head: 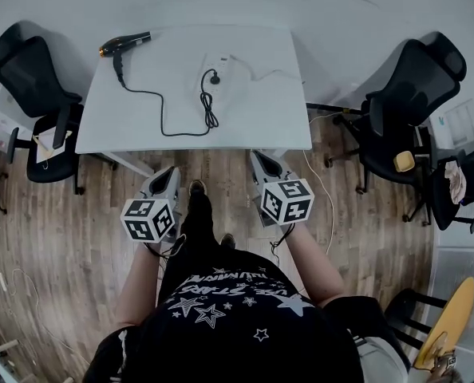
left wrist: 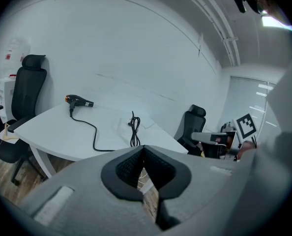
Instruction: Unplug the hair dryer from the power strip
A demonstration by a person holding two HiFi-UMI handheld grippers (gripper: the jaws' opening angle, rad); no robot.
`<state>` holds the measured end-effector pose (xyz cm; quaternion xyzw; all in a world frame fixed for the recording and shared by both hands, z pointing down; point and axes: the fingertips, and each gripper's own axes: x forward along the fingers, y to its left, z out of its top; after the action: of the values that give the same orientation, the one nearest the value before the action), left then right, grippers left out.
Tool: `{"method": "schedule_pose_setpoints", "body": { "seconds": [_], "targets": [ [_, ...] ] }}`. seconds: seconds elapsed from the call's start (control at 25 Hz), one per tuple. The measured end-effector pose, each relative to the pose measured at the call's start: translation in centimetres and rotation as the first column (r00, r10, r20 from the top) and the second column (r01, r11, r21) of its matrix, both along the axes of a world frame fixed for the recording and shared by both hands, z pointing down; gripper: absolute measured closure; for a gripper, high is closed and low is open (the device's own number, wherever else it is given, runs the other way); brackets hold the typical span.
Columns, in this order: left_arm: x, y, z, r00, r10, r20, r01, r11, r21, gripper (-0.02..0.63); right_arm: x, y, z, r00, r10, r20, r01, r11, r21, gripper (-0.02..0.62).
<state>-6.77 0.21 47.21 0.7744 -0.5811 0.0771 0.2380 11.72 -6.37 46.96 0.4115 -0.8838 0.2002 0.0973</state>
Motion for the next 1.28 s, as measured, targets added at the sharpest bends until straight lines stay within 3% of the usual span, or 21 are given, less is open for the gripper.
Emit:
{"method": "schedule_pose_setpoints", "body": {
  "seconds": [0.24,0.48,0.88,1.12,1.28],
  "targets": [
    [0.3,-5.0,0.2,0.998,0.058,0.000,-0.058,0.998,0.009,0.598,0.5,-3.6,0.1,0.999,0.034,-0.029,-0.033,0.999,0.006,0.586],
    [-2.2,-11.2,0.0,0.997,0.077,-0.006,-0.077,0.997,0.024,0.599,-1.2,-8.7,-0.1,0.997,0.038,-0.061,-0.037,0.999,0.018,0.586],
    [-4.9,-21.1,2.0,0.987,0.158,0.030,-0.156,0.987,-0.036,0.598,-4.4,-18.1,1.4,0.994,0.064,-0.089,-0.066,0.998,-0.023,0.586],
    [-4.3,-25.2,3.8,0.969,0.244,0.028,-0.241,0.968,-0.075,0.599,-6.4,-21.3,2.8,0.993,0.048,-0.108,-0.055,0.996,-0.063,0.586],
    [-3.4,-26.6,6.3,0.943,0.333,0.031,-0.326,0.936,-0.134,0.599,-7.4,-23.3,3.5,0.991,0.037,-0.126,-0.047,0.995,-0.083,0.586]
  ]
}}
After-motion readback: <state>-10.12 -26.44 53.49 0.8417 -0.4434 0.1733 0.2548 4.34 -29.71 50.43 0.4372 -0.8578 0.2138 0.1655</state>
